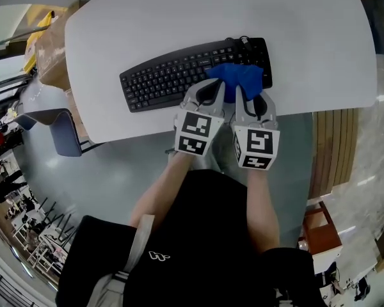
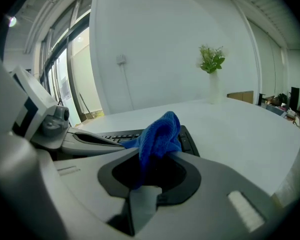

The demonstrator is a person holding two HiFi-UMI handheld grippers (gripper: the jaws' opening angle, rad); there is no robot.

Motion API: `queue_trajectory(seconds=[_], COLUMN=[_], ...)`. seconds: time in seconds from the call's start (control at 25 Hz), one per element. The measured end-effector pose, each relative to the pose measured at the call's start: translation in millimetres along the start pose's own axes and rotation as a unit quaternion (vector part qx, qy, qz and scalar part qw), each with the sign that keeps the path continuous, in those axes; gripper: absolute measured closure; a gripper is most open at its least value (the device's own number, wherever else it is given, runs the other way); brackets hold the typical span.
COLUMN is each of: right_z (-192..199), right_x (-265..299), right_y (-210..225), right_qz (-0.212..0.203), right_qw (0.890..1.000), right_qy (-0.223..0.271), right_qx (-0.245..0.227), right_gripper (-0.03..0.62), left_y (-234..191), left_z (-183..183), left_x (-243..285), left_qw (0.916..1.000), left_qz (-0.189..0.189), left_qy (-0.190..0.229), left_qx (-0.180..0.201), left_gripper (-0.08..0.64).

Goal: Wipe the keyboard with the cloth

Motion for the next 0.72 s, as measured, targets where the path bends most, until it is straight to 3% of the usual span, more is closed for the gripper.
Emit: queue_trajectory(seconds=[0.44, 0.72], right_z=[-17, -40], right_x=[-12, -18], right_y=[52, 70], right_qz=[0.053, 0.095], right_qw=[0.998, 0.995], right_qy=[0.021, 0.037], right_qx=[0.014, -0.001], right_gripper=[0.514, 0.515], left_y=[29, 15], left_z=[-30, -51], left_x=[29, 15], left_qw=[0.9983, 0.9978], left_qz=[0.055, 0.033], left_qy=[0.015, 0.057], left_qx=[0.008, -0.002], left_gripper=[0.563, 0.563])
Point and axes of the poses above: the fingertips, and each gripper's own axes: x forward along the fingers, y to its right, z out of its underside, the point moved 9 cm from there along -x, backward along the fingers
